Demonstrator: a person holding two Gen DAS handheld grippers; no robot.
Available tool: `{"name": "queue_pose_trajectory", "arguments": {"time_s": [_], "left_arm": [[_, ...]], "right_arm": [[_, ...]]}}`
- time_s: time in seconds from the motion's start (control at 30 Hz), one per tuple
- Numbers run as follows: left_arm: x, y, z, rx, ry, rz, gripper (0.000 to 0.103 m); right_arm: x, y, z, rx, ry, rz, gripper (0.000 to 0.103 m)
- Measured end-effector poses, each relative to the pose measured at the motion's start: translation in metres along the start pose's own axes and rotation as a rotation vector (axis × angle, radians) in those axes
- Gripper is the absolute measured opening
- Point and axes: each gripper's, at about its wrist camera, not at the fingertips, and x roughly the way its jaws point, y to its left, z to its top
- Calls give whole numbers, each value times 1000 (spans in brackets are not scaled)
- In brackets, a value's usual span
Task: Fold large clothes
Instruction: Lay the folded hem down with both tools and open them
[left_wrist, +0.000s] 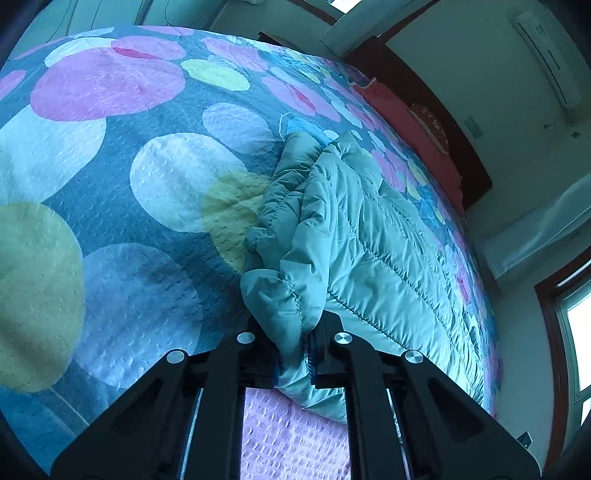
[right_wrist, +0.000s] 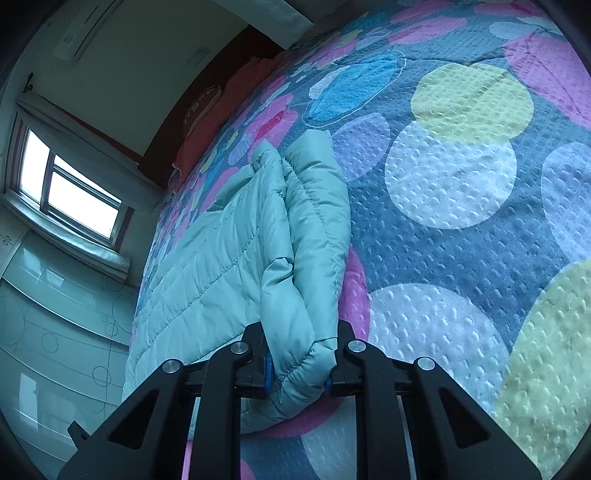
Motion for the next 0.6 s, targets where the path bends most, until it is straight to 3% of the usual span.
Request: {"name": "queue_pose_trajectory", "arguments": {"time_s": [0.6], "left_arm": [[-55, 33, -29, -1, 39, 27, 9]], "right_arm": [[-43, -10, -32, -24, 41, 0, 18]]}}
